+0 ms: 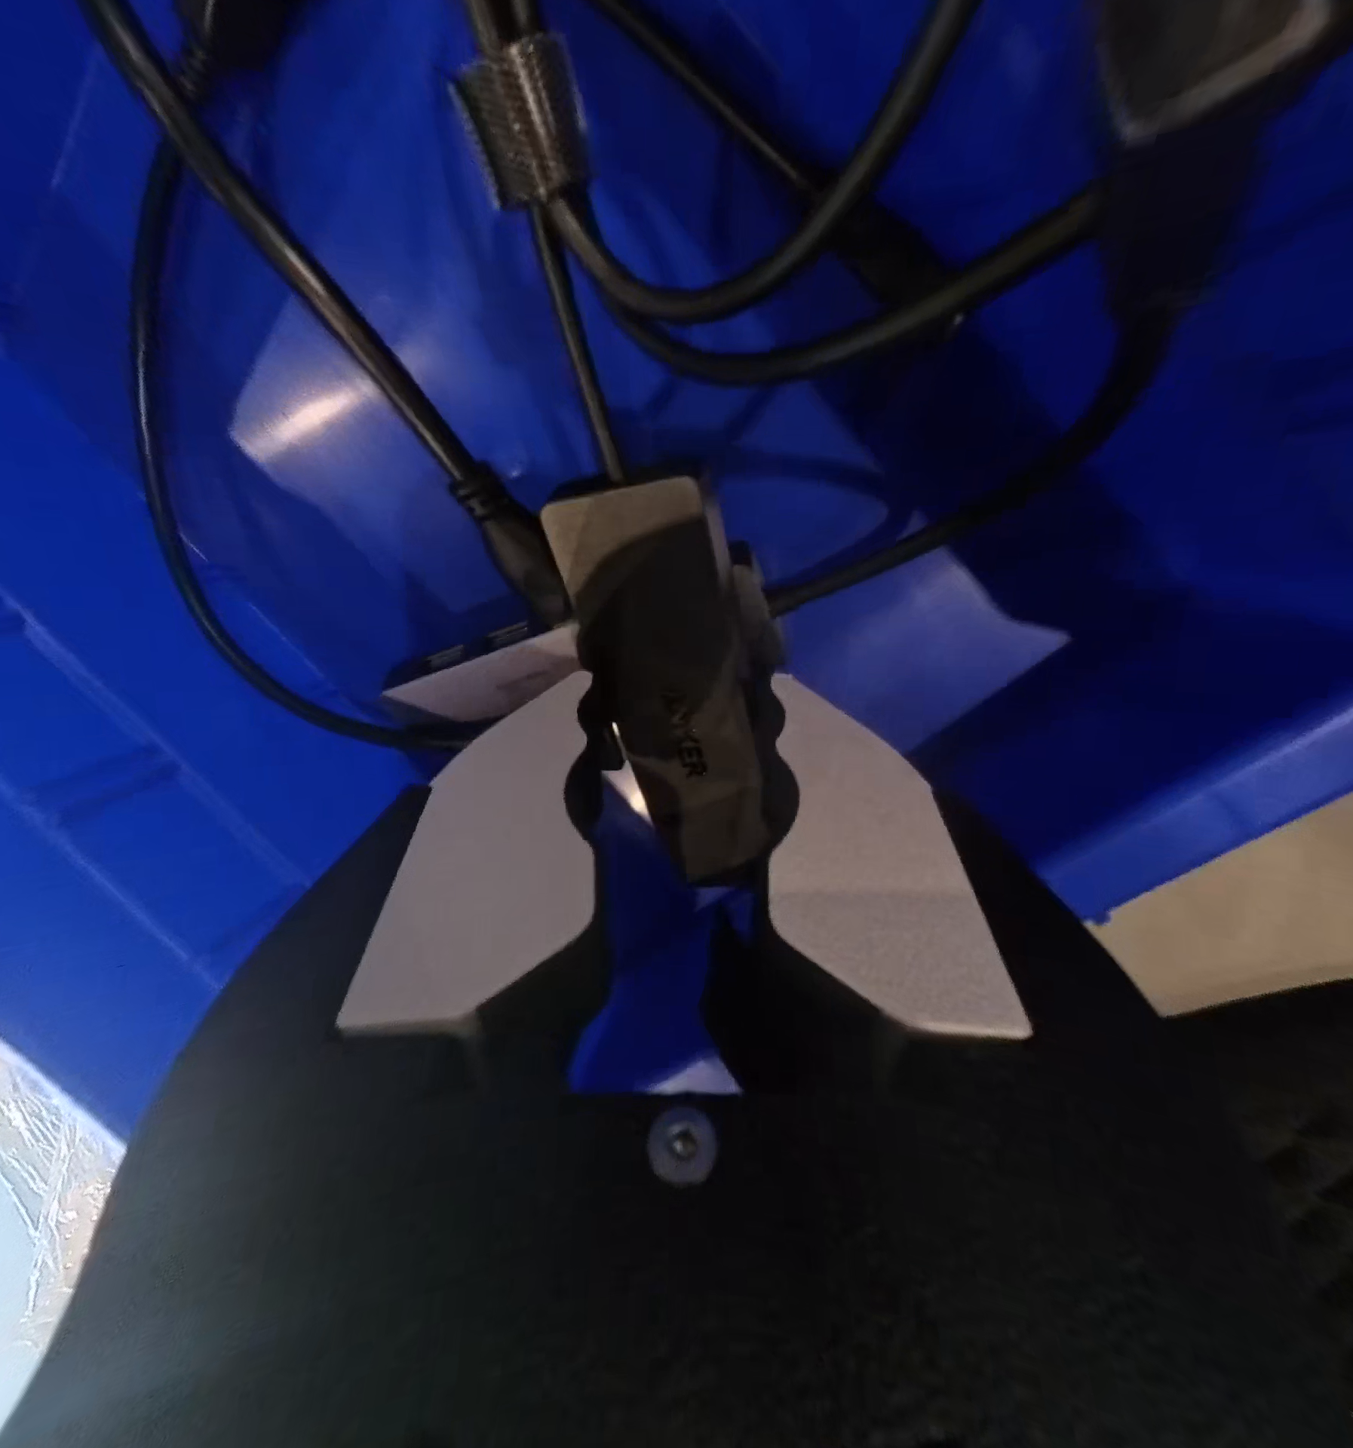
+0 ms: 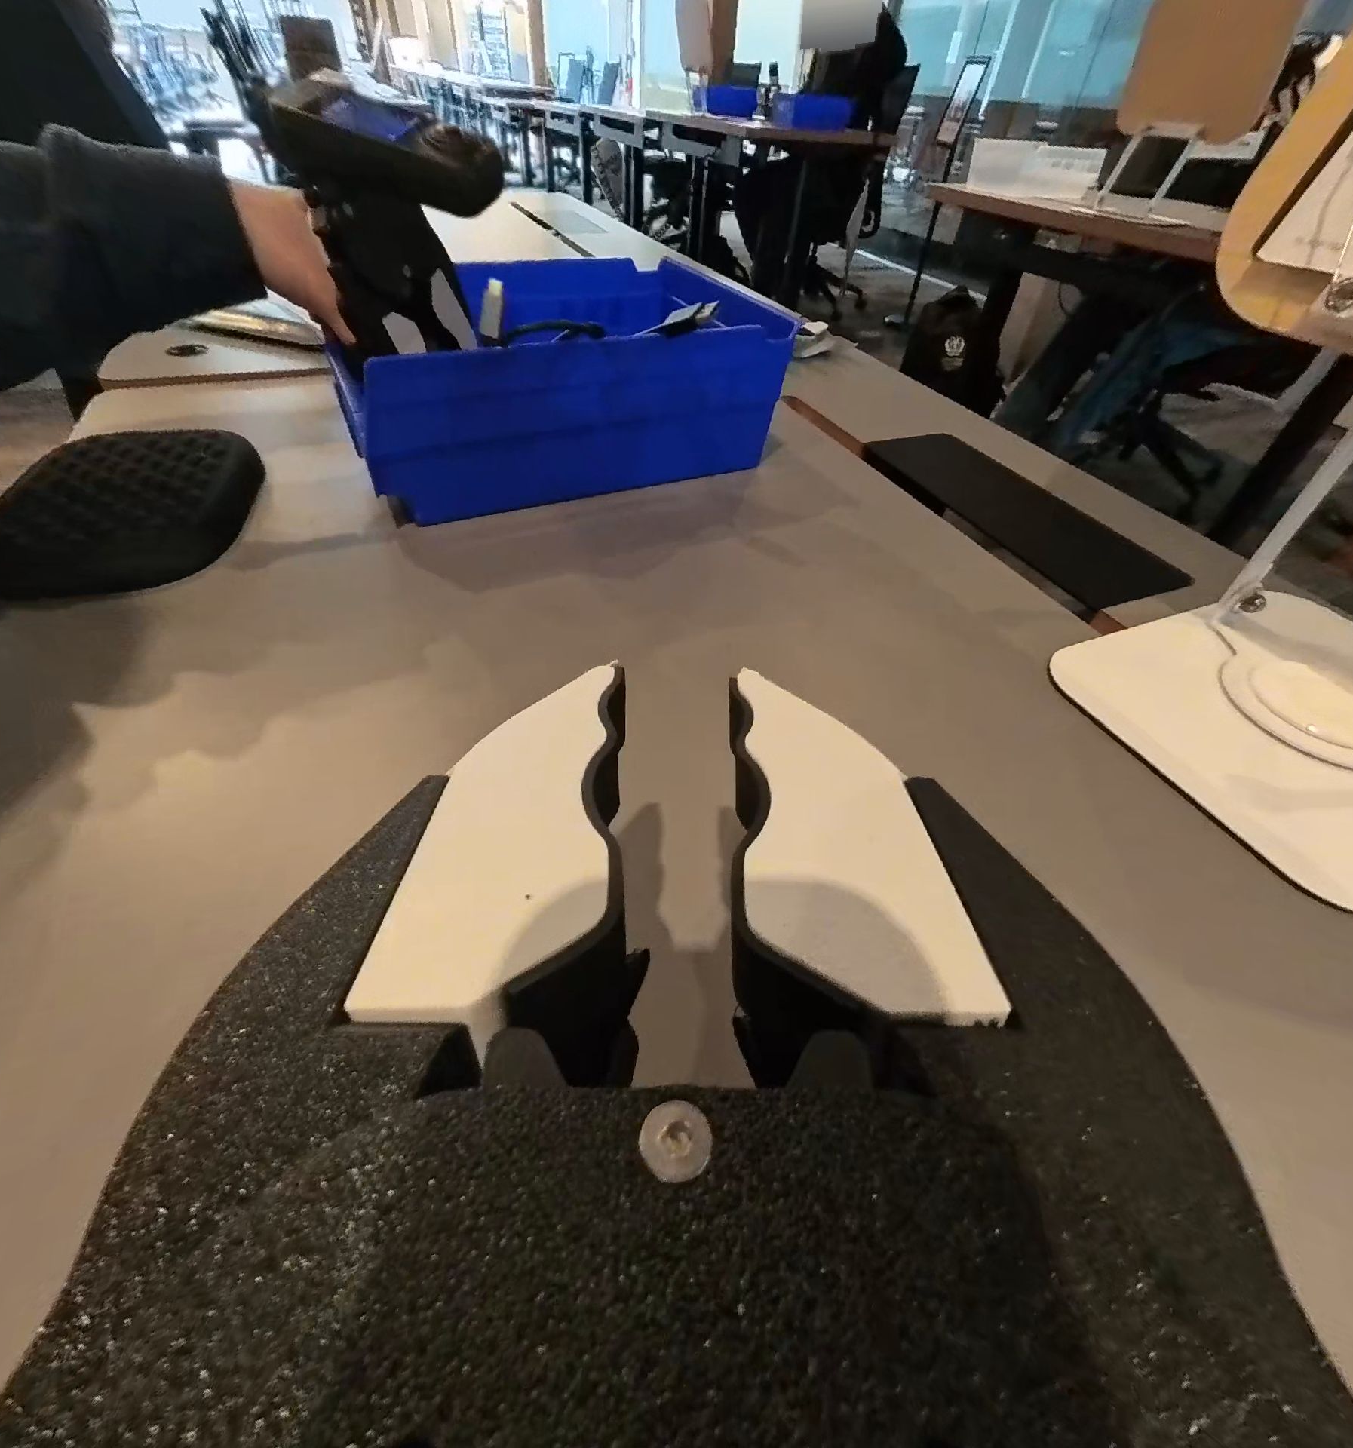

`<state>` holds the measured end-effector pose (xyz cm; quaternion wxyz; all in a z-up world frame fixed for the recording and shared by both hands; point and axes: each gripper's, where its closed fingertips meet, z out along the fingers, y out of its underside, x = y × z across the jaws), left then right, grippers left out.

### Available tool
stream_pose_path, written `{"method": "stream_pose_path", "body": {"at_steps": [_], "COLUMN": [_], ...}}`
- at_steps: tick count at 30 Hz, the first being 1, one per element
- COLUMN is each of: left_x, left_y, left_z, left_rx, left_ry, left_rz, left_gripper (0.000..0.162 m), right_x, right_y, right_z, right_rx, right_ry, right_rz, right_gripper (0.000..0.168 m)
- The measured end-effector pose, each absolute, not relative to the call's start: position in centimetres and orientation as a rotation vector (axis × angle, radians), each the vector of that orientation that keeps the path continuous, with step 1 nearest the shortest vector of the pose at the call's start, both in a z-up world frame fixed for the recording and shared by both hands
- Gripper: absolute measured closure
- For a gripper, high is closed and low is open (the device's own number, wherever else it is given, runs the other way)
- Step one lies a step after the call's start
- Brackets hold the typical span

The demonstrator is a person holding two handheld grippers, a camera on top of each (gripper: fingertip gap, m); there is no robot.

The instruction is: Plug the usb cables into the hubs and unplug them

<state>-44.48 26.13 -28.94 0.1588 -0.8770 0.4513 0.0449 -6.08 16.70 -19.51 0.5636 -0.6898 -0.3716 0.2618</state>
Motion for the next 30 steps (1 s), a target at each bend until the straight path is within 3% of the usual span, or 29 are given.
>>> {"method": "stream_pose_path", "body": {"at_steps": [8, 17, 23, 30], "left_x": [-45.2, -41.9, -34.4, -23.0], "left_y": [27.5, 28.6, 27.0, 22.7], "left_z": [-24.4, -12.5, -6.0, -8.4], "left_rx": [-2.336, -1.940, -1.673, -1.462], "left_ry": [1.166, 1.115, 1.135, 1.382], "left_rz": [0.202, 0.458, 0.289, 0.097], "left_gripper": [0.126, 0.128, 0.127, 0.127], "right_x": [-6.0, -5.4, -4.7, -1.8], "right_y": [16.8, 17.1, 17.6, 19.1], "right_z": [-19.5, -18.7, -18.6, -18.6], "right_rx": [-1.592, -1.508, -1.469, -1.464], "right_ry": [-0.874, -0.833, -0.751, -0.573], "right_rz": [0.563, 0.499, 0.472, 0.375], "right_gripper": [0.145, 0.147, 0.148, 0.148]}}
